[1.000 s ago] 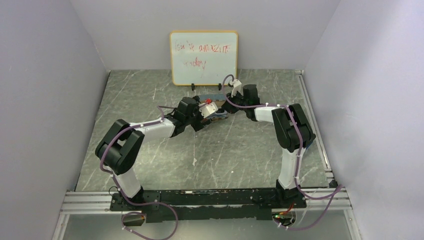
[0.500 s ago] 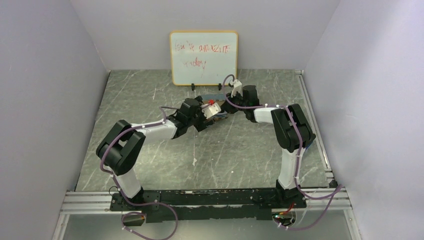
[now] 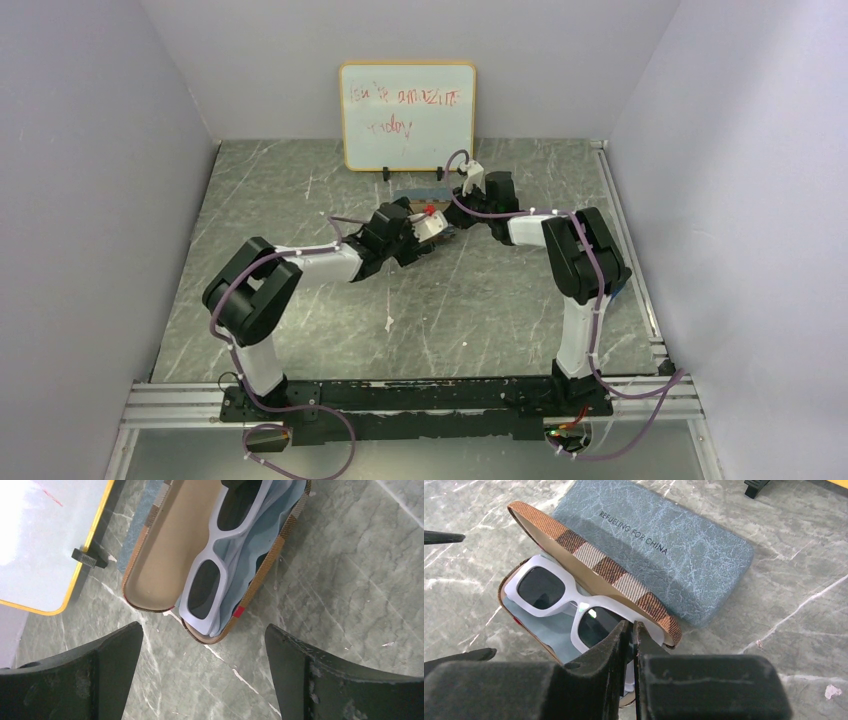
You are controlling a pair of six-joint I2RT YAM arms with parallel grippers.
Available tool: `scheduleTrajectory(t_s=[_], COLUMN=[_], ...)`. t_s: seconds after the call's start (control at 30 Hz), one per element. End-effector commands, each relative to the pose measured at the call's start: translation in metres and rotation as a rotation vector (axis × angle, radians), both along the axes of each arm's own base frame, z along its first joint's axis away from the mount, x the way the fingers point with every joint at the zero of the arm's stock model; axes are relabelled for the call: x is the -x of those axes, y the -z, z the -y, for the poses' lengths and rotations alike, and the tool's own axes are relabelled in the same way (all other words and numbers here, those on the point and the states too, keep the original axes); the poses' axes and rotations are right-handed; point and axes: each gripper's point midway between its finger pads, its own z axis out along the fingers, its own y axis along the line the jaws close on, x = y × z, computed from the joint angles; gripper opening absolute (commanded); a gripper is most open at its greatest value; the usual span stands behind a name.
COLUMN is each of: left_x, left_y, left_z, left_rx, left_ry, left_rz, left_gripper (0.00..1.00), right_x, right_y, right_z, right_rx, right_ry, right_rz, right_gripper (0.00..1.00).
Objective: Organize the sunglasses
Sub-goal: Adjust the sunglasses in the sunglasses case.
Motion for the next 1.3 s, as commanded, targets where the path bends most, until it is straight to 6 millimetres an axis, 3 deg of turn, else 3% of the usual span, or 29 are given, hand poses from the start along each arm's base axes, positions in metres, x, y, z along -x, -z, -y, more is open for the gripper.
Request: scheduleTrajectory(t_s=[0.0,0.4,0.53,0.6,0.73,0.8,0.9,1.03,1.1,1.2,1.27], left_x=[-0.008,-0.012,-0.014,-0.018,-0.036,-0.046,-0.058,-0.072,-0.086,-0.099,-0.105], left_y=[-0.005,-0.007,-0.022,-0.038,-0.074,-0.087,-0.096,-0.092,-0.096,-0.082,-0.071], left_z=[0.0,-0.001,-0.002,-0.003,-0.018,-0.024,-0.021,0.001,0.014,0.03,0.037], left_rx=[0.023,0.028,0.044,0.082,0.174,0.195,0.201,0.233,0.268,0.309,0.333], left_ry=[-0.051,-0.079,-0.076,-0.046,-0.013,-0.003,0.005,0.044,0.052,0.067,0.055], left_rz=[0.036,0.046,0.068,0.072,0.036,0.035,0.024,-0.091,-0.134,-0.249,-0.322], left_gripper=[0.96,0.96,0.96,0.96,0.96,0.96,0.96,0.94,0.92,0.89,0.87], right_x=[0.006,0.015,0.017,0.019,0.025,0.036,0.06,0.088,0.095,0.099,0.099], right_y=[-0.021,-0.039,-0.056,-0.069,-0.099,-0.104,-0.099,-0.078,-0.069,-0.053,-0.043], right_z=[-0.004,-0.005,-0.006,-0.004,0.012,0.019,0.022,0.02,0.015,0.008,0.001], right_rx=[-0.019,-0.017,0.014,0.06,0.174,0.221,0.276,0.302,0.334,0.391,0.397], right_ry=[-0.032,-0.069,-0.13,-0.183,-0.24,-0.3,-0.407,-0.526,-0.581,-0.614,-0.588], right_rz=[0.039,0.058,0.121,0.197,0.391,0.476,0.581,0.633,0.66,0.666,0.616], right_gripper=[0.13,0.13,0.15,0.24,0.55,0.57,0.54,0.51,0.5,0.48,0.39])
